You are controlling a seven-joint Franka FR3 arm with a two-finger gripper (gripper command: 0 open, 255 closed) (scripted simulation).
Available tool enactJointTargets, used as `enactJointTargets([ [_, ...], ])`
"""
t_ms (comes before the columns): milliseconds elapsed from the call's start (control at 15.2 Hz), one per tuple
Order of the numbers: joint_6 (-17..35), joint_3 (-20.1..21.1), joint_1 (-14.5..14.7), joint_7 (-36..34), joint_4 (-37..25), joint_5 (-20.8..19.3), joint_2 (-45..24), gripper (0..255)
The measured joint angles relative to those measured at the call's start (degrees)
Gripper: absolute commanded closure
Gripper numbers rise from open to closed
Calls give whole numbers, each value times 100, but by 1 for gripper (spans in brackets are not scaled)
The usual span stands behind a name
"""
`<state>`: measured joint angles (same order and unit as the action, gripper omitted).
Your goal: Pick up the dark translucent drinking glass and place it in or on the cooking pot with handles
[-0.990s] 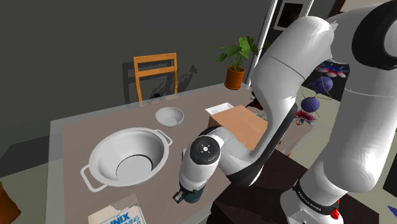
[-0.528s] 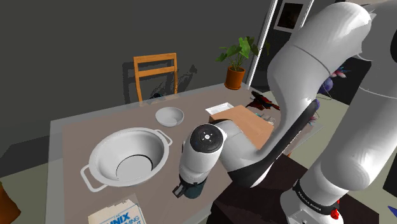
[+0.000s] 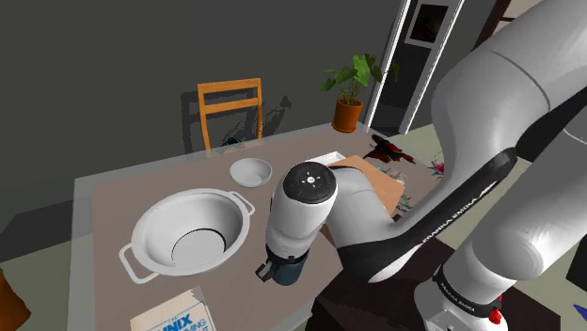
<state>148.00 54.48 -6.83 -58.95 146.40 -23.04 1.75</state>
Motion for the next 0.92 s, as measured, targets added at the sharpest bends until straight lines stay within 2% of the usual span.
enactJointTargets([
  [330, -243, -147, 244, 799, 9, 1015, 604, 255],
  [594, -533, -344, 468, 1233, -75, 1533, 957, 255],
  [924, -936, -603, 714, 1650, -211, 1990, 1341, 255],
])
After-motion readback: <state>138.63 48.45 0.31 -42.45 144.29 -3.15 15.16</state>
